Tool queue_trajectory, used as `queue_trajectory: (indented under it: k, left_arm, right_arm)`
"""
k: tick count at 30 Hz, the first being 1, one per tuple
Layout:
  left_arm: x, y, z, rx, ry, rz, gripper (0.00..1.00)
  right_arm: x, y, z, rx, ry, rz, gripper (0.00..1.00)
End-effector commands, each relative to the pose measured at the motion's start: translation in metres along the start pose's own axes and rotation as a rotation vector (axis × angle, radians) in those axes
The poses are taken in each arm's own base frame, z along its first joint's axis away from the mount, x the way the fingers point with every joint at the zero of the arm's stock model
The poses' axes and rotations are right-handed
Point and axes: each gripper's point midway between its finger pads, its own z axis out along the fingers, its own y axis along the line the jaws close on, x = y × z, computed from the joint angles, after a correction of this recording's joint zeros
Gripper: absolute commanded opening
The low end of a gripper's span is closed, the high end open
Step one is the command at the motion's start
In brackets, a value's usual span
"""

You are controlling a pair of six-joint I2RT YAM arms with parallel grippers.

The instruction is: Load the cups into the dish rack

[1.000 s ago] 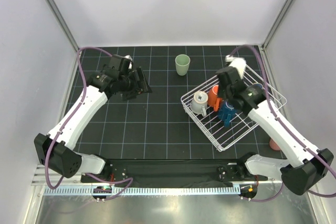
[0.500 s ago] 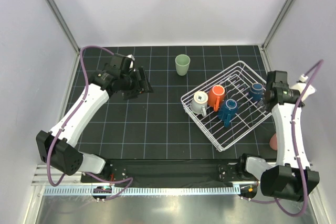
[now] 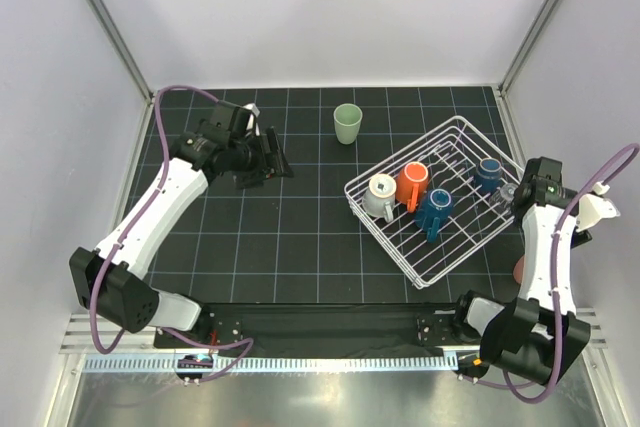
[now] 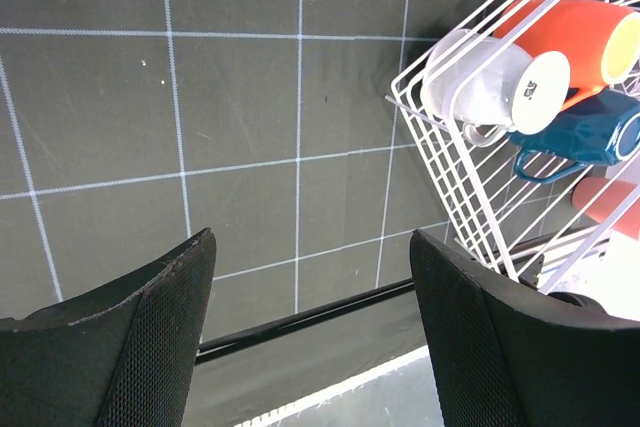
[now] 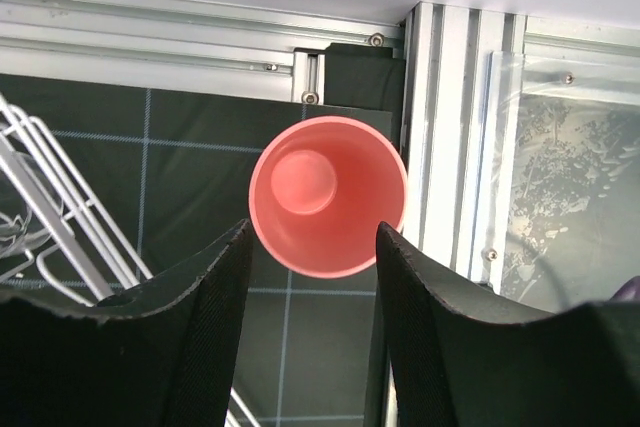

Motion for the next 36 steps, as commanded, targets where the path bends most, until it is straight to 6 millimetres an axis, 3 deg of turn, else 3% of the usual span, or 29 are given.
queue_trajectory:
  k: [1, 10, 23, 29, 36]
  left_arm:
    - [-0.013, -0.008, -0.009, 0.024, -0.033, 0.049, 0.76]
    - [-0.015, -0.008, -0.004, 0.028, -0.017, 0.062, 0.76]
    - [-0.017, -0.004, -0.006, 0.023, -0.019, 0.08, 0.76]
    - [-0.016, -0.001, -0.006, 0.02, -0.015, 0.077, 0.76]
    - [-0.015, -0.002, -0.006, 0.029, -0.008, 0.08, 0.76]
  right_arm:
    - [-0.011, 0.01, 0.008, -0.015, -0.048, 0.07, 0.54]
    - [-0.002, 0.03, 0.026, -0.044, -0.009, 0.049, 0.54]
    - [0.023, 0.029, 0.051, 0.004, 0.051, 0.031, 0.48]
    - [0.031, 0.026, 0.055, 0.013, 0.067, 0.04, 0.34]
    - [0.029, 0.023, 0.053, 0.023, 0.064, 0.038, 0.04]
